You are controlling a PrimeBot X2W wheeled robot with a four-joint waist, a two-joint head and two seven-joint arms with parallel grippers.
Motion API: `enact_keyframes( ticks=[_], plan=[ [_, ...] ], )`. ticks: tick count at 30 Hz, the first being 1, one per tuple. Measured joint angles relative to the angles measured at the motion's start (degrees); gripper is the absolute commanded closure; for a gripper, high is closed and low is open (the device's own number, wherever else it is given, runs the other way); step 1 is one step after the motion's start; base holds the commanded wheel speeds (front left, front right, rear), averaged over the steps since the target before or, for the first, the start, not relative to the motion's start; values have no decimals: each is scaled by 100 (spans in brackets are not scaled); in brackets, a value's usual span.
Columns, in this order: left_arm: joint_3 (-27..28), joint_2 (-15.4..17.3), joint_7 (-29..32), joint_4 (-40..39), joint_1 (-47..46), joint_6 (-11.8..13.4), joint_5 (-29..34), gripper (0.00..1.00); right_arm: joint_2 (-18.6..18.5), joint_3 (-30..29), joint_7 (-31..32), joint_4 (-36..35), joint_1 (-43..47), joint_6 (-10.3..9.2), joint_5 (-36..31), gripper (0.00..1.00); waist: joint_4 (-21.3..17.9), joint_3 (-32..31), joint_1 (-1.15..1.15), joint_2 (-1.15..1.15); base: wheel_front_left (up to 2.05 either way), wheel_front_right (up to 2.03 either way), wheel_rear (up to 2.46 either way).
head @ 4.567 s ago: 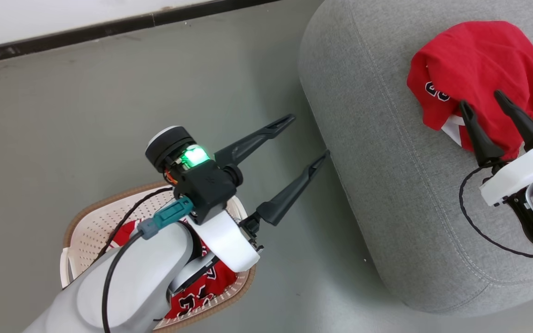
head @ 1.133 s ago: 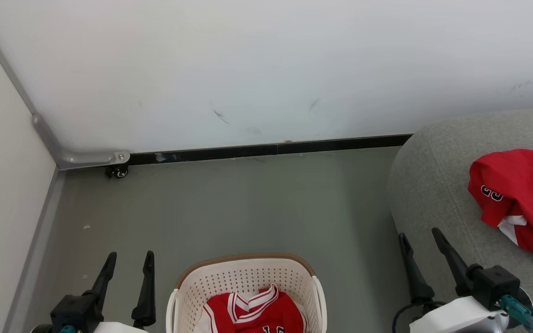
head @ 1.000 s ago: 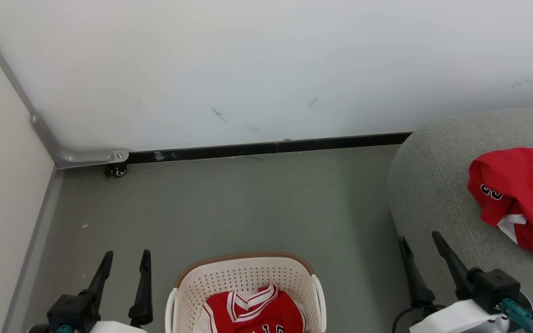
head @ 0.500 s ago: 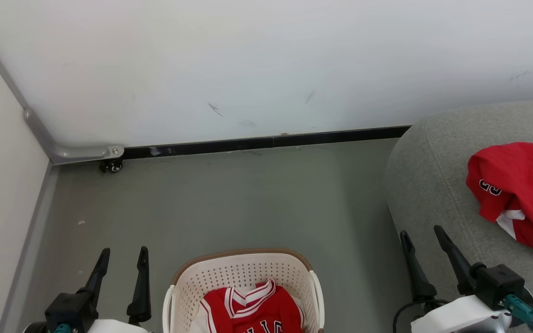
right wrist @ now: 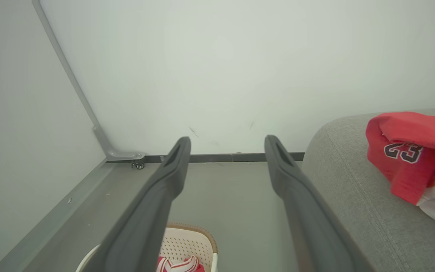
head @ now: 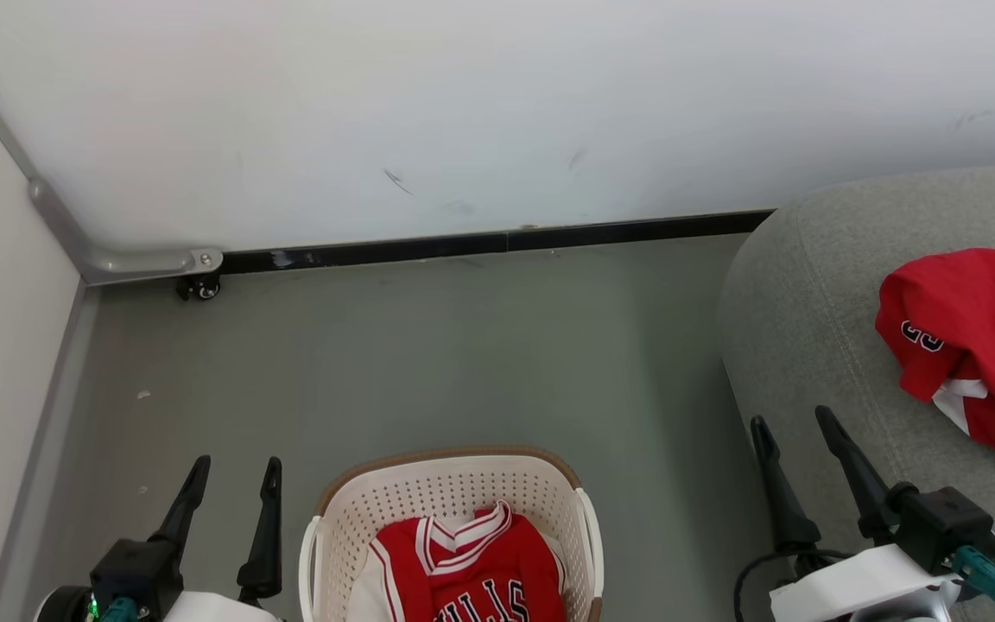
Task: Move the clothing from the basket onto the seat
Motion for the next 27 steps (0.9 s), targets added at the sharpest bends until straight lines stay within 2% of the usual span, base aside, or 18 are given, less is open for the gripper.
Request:
enact_keyframes(
  ticks=[16, 27],
  plan=[
    [-572, 110, 0, 457, -834, -450, 428, 0, 19, -528, -113, -637, 5, 0, -226, 0, -128, 548, 0, 0, 0, 0, 0],
    [-672, 26, 2, 1071, -1379, -553, 485, 0, 29, -532, -153, -1091, -297, 0, -302, 0, -297, 1171, 0, 0, 0, 0, 0]
  ],
)
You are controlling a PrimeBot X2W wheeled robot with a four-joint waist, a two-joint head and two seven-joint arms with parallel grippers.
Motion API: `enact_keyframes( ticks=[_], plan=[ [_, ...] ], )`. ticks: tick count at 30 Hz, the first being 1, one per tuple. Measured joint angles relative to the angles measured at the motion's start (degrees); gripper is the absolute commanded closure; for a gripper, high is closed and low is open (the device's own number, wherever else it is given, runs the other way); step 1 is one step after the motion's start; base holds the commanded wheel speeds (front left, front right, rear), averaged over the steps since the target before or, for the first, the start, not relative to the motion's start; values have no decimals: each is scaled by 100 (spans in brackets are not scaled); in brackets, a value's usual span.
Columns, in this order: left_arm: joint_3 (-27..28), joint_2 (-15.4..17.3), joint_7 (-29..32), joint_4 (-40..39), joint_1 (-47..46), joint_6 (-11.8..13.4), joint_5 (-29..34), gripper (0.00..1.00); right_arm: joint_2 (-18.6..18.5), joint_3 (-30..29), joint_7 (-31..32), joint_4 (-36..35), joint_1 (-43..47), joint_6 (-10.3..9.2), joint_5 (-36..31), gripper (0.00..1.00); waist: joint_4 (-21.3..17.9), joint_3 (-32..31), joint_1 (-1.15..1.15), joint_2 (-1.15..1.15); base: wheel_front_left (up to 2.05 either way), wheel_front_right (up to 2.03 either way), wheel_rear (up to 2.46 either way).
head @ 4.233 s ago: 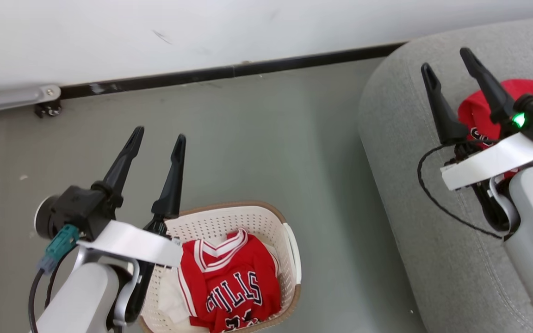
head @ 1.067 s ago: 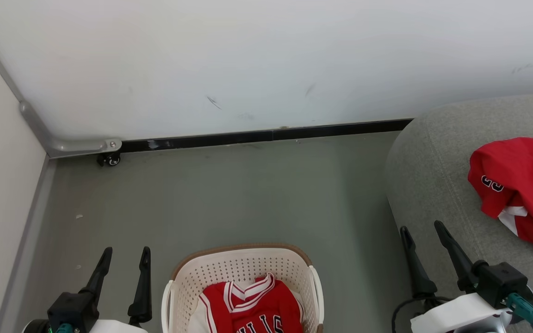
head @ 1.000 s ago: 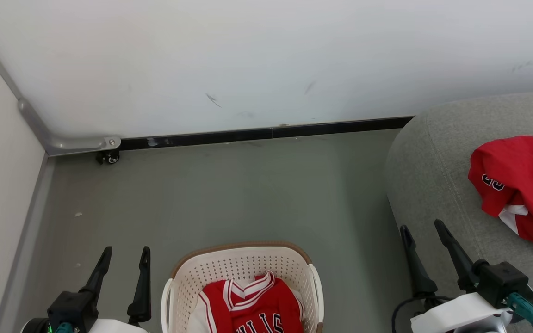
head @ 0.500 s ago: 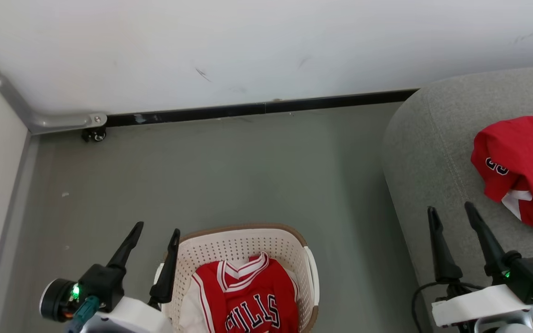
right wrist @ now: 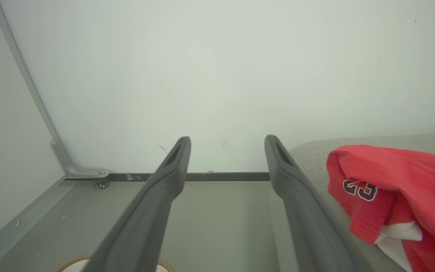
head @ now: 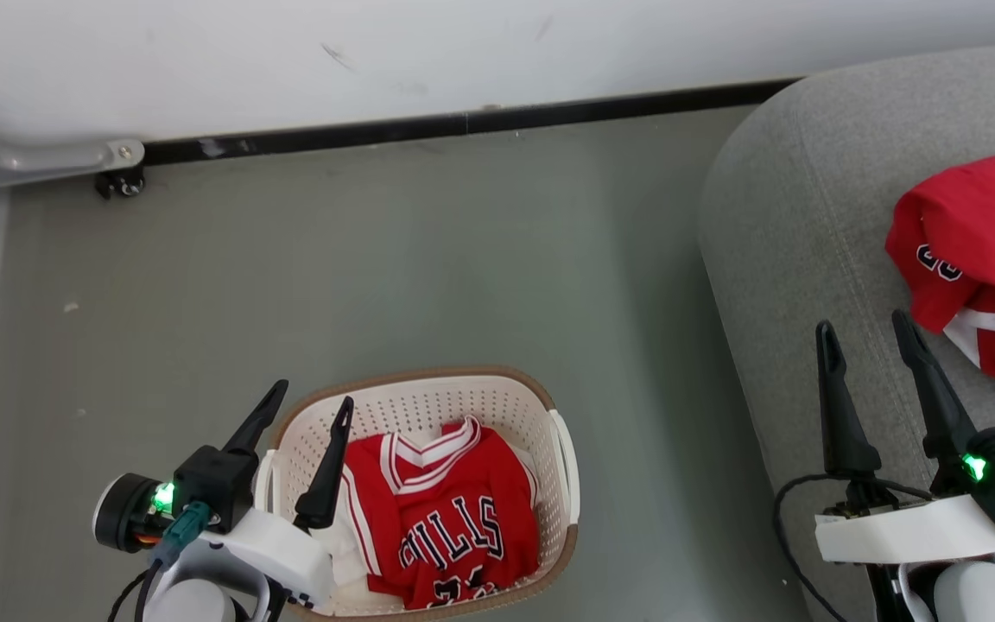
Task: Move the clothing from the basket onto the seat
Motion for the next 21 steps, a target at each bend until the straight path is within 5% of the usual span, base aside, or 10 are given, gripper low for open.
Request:
enact_keyframes(
  ticks=[21],
  plan=[
    [-168, -16, 0, 1021, -753, -57, 281, 0, 0, -69, -49, -339, -675, 0, 18, 0, -229, 1207, 0, 0, 0, 0, 0]
  ],
)
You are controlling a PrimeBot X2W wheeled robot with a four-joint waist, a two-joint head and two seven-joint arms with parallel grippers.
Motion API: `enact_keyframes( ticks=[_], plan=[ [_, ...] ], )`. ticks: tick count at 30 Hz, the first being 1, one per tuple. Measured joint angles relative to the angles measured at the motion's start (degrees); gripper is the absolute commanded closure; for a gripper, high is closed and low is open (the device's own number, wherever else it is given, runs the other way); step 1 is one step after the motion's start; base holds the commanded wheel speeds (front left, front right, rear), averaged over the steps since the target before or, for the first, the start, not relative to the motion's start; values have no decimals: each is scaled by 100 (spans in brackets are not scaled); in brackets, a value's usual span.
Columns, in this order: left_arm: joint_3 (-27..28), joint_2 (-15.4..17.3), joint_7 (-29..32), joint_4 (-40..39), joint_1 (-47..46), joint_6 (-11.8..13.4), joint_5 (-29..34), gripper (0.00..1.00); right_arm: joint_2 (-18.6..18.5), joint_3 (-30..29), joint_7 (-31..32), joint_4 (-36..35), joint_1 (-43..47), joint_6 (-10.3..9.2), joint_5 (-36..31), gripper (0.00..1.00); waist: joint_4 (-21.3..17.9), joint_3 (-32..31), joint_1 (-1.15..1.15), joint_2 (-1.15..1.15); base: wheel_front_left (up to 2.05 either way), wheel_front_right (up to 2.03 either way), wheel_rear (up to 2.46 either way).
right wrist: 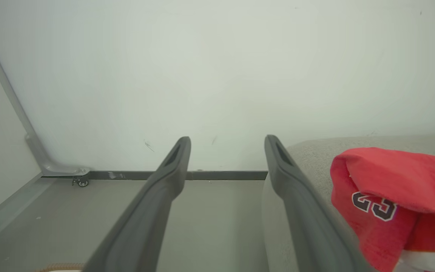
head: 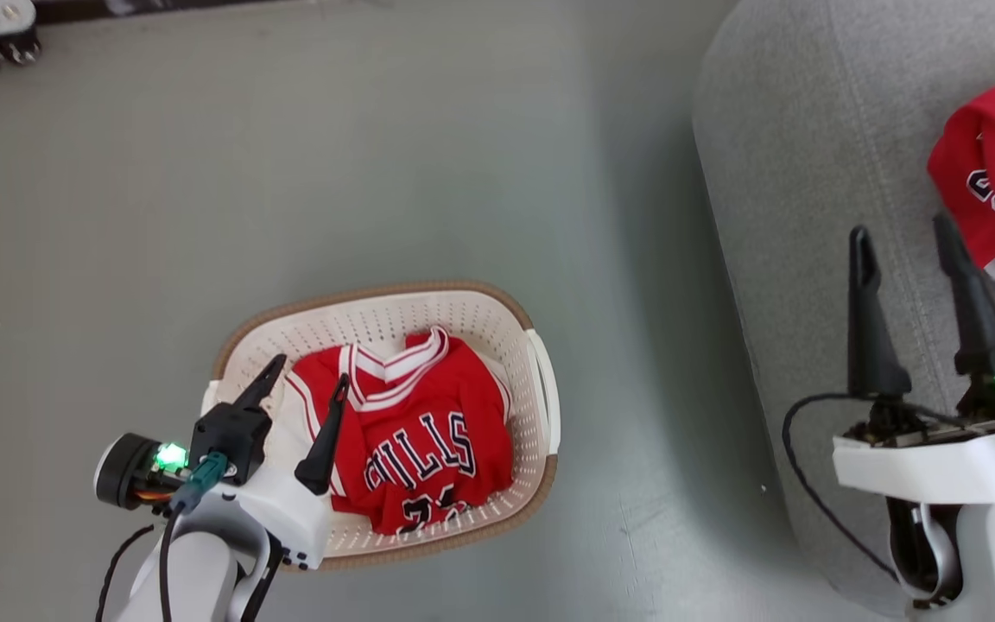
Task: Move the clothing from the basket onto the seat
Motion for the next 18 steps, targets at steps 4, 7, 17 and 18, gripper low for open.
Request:
enact_keyframes(
  ticks=[4, 7, 17, 18],
  plan=[
    [-67, 18, 0, 175, -192, -48, 68, 0, -1, -68, -1, -90, -170, 0, 38, 0, -35, 233, 0, 0, 0, 0, 0],
    [-129, 18, 1, 309, -352, -51, 146, 0, -1, -79, -2, -119, -304, 0, 54, 0, -59, 404, 0, 0, 0, 0, 0],
    [-207, 10, 57, 783, -875, -101, 234, 0, -1, -253, -52, -180, -685, 0, 118, 0, -135, 941, 0, 0, 0, 0, 0],
    [-208, 8, 58, 825, -925, -101, 247, 0, -1, -272, -53, -191, -727, 0, 127, 0, -143, 990, 0, 0, 0, 0, 0]
  ],
)
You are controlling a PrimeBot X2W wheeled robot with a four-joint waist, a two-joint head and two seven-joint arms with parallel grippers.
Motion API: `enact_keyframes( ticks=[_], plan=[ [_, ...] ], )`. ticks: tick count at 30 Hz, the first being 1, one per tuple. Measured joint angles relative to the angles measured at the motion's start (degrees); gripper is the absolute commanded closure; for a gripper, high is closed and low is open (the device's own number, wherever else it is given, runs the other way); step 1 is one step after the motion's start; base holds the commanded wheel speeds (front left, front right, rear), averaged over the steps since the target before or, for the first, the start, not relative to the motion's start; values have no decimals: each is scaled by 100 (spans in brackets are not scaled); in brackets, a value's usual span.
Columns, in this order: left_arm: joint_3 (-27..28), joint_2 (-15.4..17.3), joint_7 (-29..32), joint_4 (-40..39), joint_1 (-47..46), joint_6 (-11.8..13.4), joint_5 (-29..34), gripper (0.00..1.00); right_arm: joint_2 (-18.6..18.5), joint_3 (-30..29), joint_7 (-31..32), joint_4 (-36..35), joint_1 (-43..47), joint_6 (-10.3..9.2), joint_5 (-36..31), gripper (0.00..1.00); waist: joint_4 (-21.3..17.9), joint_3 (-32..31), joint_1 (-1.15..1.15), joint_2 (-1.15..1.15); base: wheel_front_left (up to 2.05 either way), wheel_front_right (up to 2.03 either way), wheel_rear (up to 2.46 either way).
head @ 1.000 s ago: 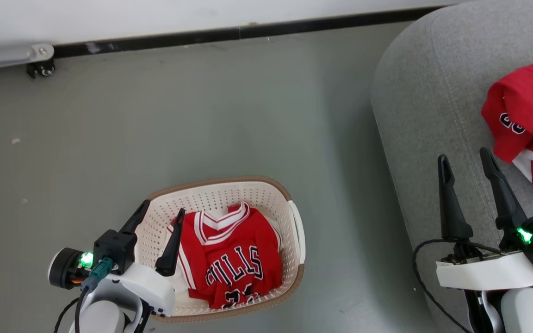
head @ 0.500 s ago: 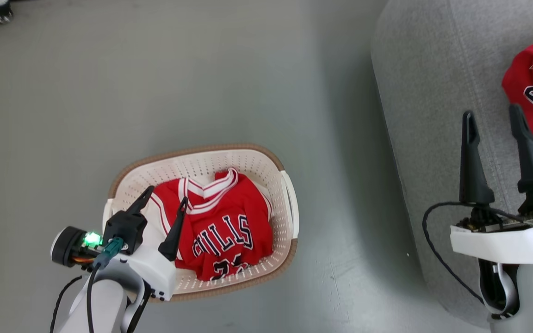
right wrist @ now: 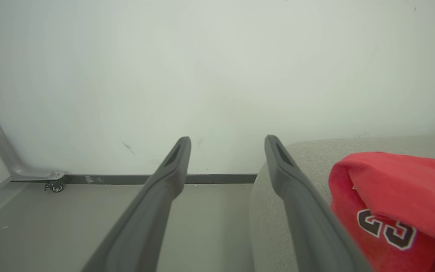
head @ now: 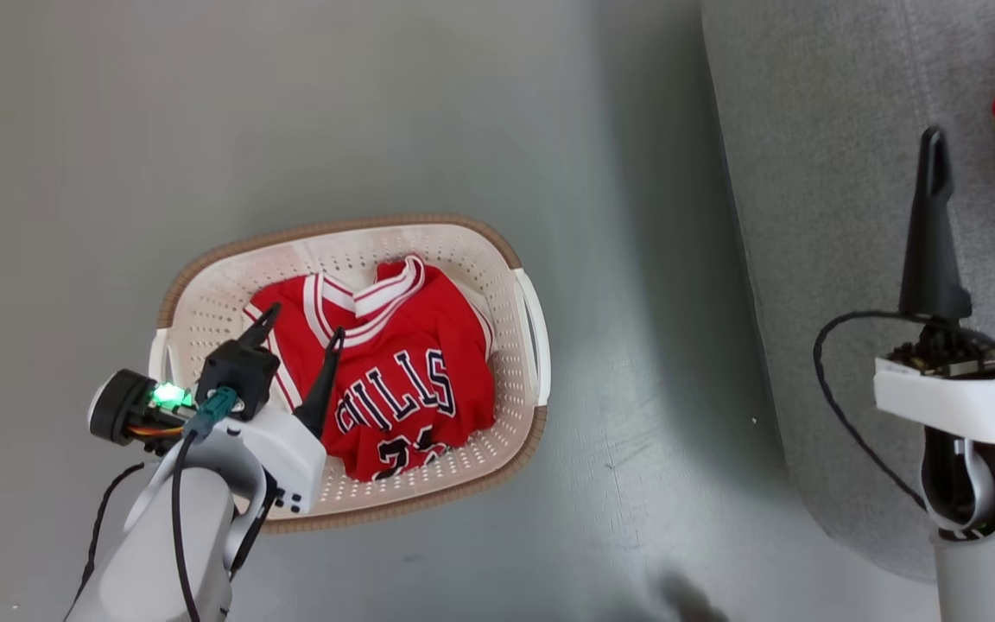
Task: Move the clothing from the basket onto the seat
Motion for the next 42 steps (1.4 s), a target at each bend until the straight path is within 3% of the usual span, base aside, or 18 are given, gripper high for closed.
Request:
enact_keyframes(
  ticks=[42],
  plan=[
    [209, -96, 196, 1558, -1357, 60, -46, 0, -35, 183, 88, -77, -1792, 1, -52, 0, -139, 1374, 0, 0, 0, 0, 0]
  ],
)
